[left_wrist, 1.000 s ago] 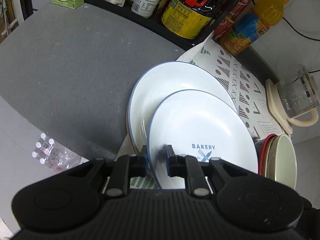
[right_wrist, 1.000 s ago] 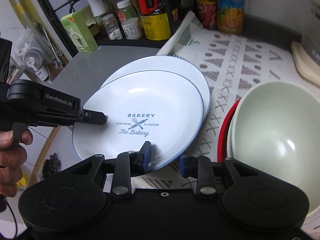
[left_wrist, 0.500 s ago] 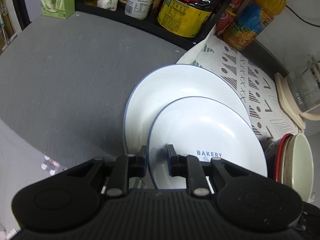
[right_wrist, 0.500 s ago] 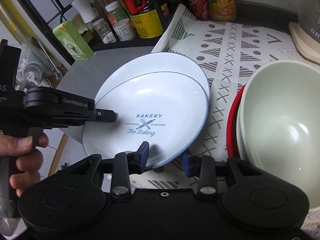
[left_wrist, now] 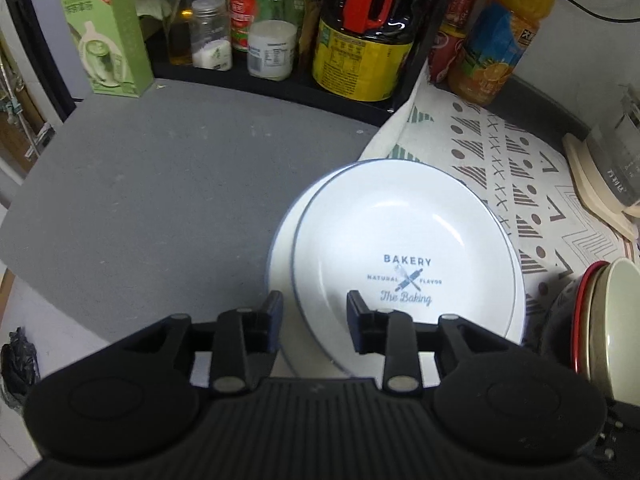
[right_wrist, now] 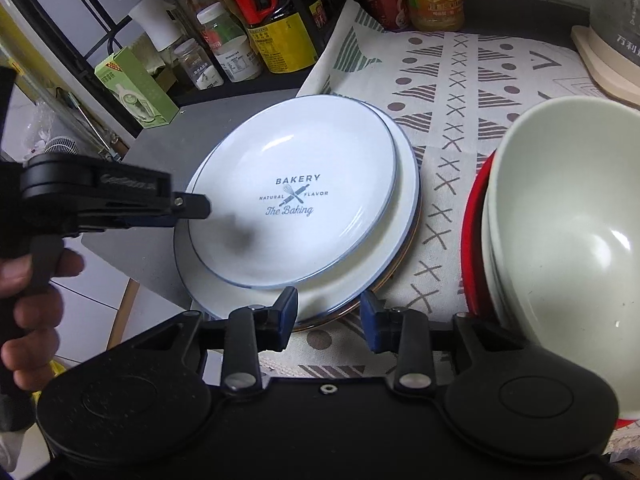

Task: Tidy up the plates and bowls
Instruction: 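Lower the 'BAKERY' plate onto the 'Sweet' plate, then open both grippers and withdraw them from the plate stack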

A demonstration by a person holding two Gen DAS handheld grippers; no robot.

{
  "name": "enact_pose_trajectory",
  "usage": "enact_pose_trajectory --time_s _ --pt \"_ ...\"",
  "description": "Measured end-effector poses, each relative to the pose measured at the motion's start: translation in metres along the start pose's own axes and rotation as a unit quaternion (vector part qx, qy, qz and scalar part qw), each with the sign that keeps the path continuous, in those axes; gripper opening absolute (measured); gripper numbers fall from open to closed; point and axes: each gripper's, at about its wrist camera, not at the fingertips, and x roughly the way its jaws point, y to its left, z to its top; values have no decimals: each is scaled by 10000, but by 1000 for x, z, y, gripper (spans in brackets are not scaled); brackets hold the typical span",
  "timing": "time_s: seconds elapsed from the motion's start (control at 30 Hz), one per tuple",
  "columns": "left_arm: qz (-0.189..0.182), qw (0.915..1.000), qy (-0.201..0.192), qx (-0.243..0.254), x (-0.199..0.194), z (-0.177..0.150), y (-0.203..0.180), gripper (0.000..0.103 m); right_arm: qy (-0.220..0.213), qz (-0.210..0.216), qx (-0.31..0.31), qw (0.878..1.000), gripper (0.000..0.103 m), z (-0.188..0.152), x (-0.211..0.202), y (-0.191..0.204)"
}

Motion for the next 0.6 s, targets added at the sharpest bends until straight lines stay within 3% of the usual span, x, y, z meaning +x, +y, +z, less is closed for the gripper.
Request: enact_pose_trajectory --time_s 0.2,0.37,0.6 --pt "-7 9998 -13 -213 -9 -2 9 34 -27 113 -65 9999 38 1 -7 2" --pt "30 9996 -80 -287 -14 -1 12 45 -120 252 -93 9996 38 1 -12 3" --pt "12 9993 -263 -252 -28 -2 12 51 -445 420 -207 9979 52 -1 -28 7"
